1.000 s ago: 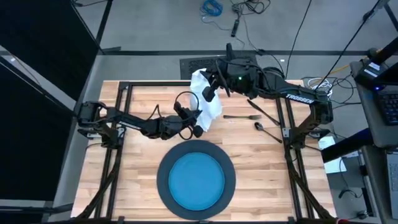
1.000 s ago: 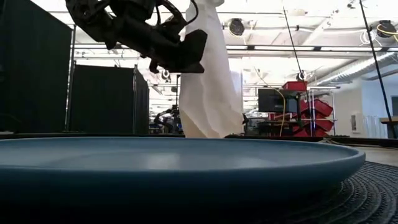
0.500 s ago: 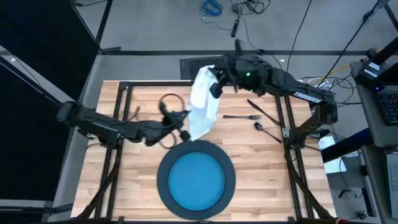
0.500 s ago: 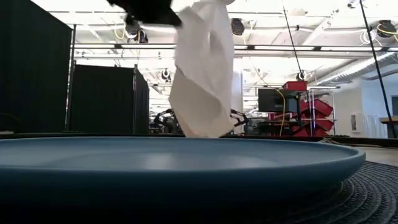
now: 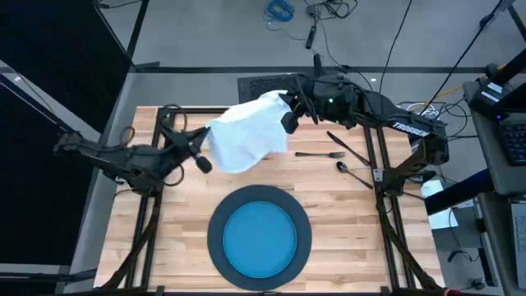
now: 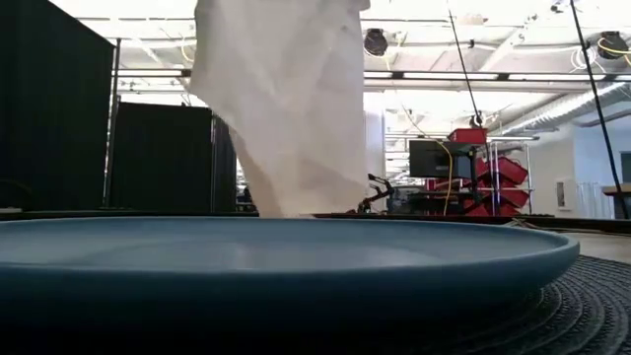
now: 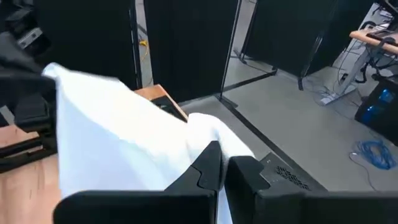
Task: Set table place
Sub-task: Fold the white table napkin on the table
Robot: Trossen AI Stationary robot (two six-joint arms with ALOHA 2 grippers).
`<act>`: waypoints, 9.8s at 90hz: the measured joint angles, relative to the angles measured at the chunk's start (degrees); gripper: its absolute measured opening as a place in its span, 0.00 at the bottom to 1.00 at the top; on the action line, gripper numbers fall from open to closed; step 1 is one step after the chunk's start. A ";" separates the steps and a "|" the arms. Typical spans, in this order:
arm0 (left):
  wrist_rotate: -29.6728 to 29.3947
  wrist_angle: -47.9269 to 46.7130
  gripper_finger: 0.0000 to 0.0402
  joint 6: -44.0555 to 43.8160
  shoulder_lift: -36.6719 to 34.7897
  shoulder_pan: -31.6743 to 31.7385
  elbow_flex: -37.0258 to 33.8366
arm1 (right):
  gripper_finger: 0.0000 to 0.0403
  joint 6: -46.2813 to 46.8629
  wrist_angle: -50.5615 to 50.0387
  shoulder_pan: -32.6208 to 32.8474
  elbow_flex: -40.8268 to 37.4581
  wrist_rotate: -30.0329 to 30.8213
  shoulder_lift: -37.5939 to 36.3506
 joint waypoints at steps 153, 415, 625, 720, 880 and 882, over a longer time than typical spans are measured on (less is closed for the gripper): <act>-4.38 -54.12 0.00 -19.26 31.28 -25.89 40.22 | 0.00 4.50 -0.87 29.46 0.81 18.40 -4.41; -21.17 -28.23 0.00 -11.75 39.26 -21.87 40.22 | 0.00 6.39 -5.13 32.59 0.87 20.15 -4.21; 9.62 -63.32 0.00 -33.56 22.17 -4.48 23.34 | 0.00 12.17 -21.08 22.68 -2.26 25.85 6.72; 13.94 -33.72 0.00 -6.61 22.43 15.51 12.48 | 0.00 -9.55 -2.99 1.89 -17.97 18.00 4.20; 29.38 -29.46 0.00 -1.62 34.96 22.19 12.20 | 0.02 3.16 -21.77 -2.25 -17.94 -1.08 2.41; 29.38 -29.36 0.00 -1.46 34.95 22.18 12.20 | 0.03 3.19 -22.14 -2.27 -17.94 -0.93 2.40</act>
